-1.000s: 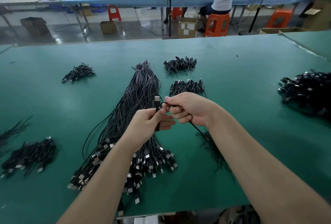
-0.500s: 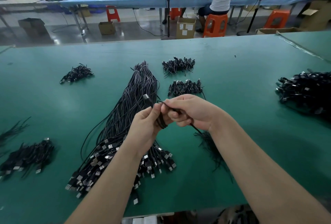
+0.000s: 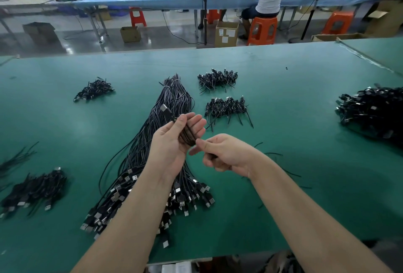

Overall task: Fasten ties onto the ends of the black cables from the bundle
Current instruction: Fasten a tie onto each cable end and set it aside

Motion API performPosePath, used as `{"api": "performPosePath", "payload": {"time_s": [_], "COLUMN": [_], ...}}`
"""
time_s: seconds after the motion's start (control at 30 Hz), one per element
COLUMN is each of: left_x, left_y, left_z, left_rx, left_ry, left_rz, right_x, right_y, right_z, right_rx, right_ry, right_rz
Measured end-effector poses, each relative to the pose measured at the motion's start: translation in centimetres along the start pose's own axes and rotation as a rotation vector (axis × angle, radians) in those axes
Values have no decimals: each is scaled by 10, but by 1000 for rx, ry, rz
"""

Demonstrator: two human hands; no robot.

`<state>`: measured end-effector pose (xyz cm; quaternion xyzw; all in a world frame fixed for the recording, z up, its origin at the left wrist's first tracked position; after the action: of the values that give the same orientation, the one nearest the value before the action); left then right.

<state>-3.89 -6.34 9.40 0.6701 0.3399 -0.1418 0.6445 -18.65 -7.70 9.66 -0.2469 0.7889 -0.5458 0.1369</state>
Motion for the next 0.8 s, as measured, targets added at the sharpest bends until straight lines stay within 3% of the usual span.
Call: {"api": "performPosePath", "payload": {"time_s": [0.27, 0.63, 0.73, 0.8], "left_x": [-2, -1, 4, 8], "left_y": [-1, -4, -4, -5], "left_z": [-1, -1, 0, -2], "left_rx": [27, 72, 58, -1], "left_ry": [-31, 41, 55, 39], "left_rz": [-25, 76, 236, 484], "right_x": [0, 19, 29, 34], "right_y": [7, -7, -9, -11], "right_z": [1, -2, 0, -1], "right_rx": [55, 144, 138, 153], "right_ry": [-131, 17, 45, 33], "right_rz": [204, 426, 512, 529]}}
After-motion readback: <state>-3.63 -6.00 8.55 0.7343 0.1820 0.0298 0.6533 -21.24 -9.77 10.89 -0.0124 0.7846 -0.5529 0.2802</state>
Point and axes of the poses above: each hand's wrist, its own z-axis towards the middle knuckle, its own x-axis out of the back of the hand, y = z × x, the point moved 2 cm from there along z, towards the middle knuckle, and after that the axes turned 7 degrees about y, right-handed, at the moved point
